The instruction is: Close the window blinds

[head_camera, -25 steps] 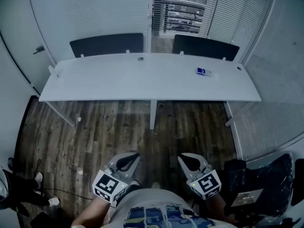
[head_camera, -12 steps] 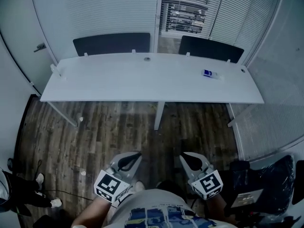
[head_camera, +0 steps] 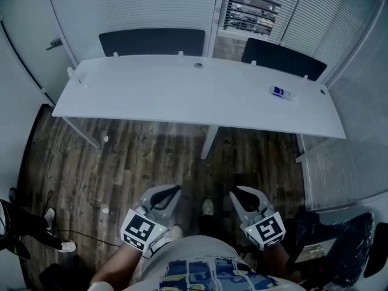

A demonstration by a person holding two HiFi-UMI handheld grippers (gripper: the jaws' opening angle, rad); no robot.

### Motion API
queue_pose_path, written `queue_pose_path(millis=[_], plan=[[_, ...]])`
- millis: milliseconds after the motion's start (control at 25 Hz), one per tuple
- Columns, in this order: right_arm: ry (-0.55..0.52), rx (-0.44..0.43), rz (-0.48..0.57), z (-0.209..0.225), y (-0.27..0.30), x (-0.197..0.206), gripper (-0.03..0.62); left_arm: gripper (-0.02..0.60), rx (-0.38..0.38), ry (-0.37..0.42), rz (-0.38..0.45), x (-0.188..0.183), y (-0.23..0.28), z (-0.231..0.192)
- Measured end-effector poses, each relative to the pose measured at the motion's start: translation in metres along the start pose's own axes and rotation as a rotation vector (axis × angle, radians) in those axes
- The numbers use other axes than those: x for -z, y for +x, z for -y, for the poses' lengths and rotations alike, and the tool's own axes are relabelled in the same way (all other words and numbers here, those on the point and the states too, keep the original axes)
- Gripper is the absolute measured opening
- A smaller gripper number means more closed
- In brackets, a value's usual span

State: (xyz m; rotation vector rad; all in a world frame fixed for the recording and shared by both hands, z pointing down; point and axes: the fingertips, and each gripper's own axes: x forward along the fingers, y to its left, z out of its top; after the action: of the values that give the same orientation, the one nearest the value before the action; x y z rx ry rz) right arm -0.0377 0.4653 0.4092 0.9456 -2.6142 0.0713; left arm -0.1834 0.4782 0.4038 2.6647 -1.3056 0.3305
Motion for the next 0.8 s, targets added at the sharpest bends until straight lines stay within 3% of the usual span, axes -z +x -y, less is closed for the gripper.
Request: queue_pose_path(millis=[440, 800], plan=[[-0.017, -0.051, 0.043, 0.138, 0.036, -0.011, 0.029, 0.026, -0.022, 0.044, 0.008, -0.056, 0.135, -0.016], [-0.047, -0.07, 0.032, 0.2, 0.04, 0.011, 0.029, 0.026, -0.061, 0.026, 0.022, -0.068, 0.193, -0.019]])
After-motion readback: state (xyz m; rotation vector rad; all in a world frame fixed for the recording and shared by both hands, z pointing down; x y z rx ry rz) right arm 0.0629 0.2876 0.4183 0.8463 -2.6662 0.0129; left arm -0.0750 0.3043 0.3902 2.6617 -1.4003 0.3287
